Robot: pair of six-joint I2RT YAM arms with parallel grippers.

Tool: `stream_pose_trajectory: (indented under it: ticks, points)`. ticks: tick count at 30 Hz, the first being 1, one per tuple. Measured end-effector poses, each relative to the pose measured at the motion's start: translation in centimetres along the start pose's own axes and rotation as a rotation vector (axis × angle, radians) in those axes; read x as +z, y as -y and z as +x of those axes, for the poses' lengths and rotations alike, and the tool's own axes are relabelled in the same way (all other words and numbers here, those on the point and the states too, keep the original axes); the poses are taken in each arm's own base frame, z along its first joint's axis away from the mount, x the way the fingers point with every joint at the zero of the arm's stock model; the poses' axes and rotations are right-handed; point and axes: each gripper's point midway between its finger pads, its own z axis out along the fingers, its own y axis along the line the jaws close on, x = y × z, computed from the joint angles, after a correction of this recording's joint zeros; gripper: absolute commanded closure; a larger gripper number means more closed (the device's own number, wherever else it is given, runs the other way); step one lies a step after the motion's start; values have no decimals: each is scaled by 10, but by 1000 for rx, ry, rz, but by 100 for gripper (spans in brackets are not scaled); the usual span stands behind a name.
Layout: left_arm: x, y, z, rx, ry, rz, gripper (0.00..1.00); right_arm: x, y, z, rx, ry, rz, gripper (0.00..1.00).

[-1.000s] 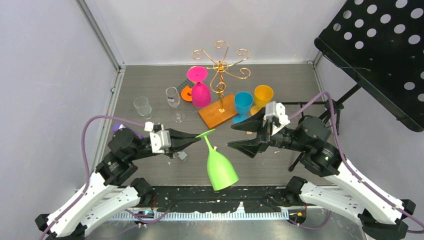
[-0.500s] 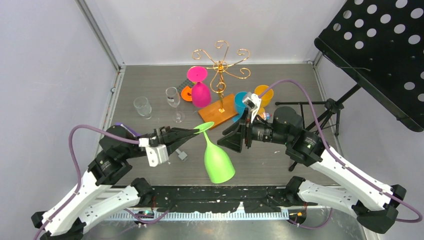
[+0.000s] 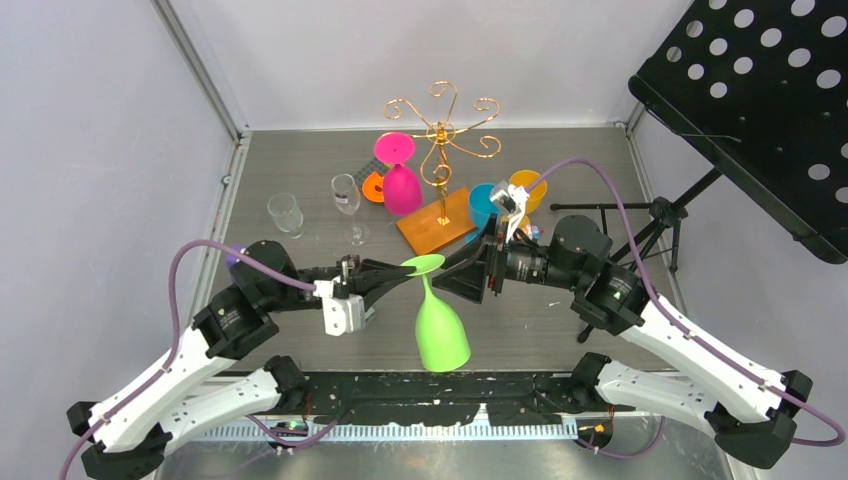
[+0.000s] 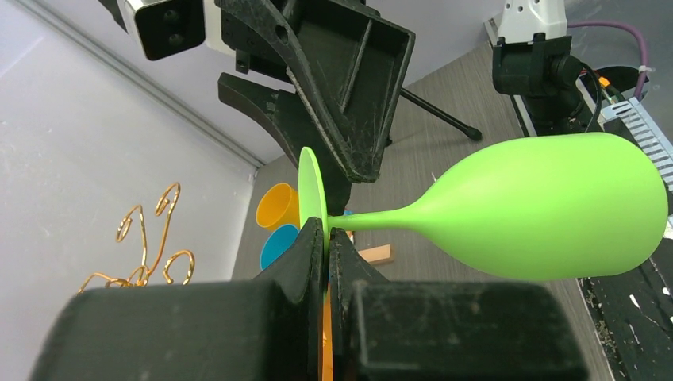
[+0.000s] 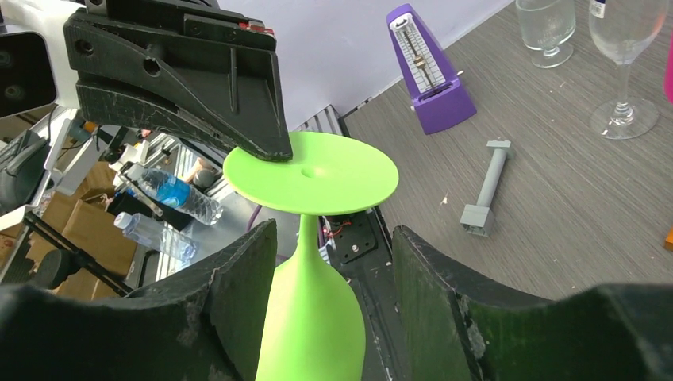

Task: Place the wine glass upside down on the wine glass rack
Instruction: Adjust the wine glass.

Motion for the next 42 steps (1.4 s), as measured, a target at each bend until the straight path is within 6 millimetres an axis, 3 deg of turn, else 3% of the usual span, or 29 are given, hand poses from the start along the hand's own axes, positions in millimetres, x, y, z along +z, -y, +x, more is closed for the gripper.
stream_pose_trajectory:
  ticks: [5, 17, 23, 30, 34, 42]
  points:
    - [2, 1, 1, 6, -2, 8, 100, 1, -4, 5, 13, -14, -22, 39]
    - [9, -7, 5, 27, -23, -14, 100, 14, -7, 22, 33, -72, -48, 62]
    - [8, -10, 5, 40, -27, -30, 100, 18, -3, 27, 38, -89, -40, 65]
    - [8, -10, 7, 53, -35, -29, 100, 18, 0, 26, 18, -84, -28, 93]
    - [8, -10, 7, 53, -37, -29, 92, 18, 0, 24, 13, -75, -25, 94]
    - [3, -22, 3, 59, -27, -103, 58, 14, 6, 21, 10, -49, 18, 94]
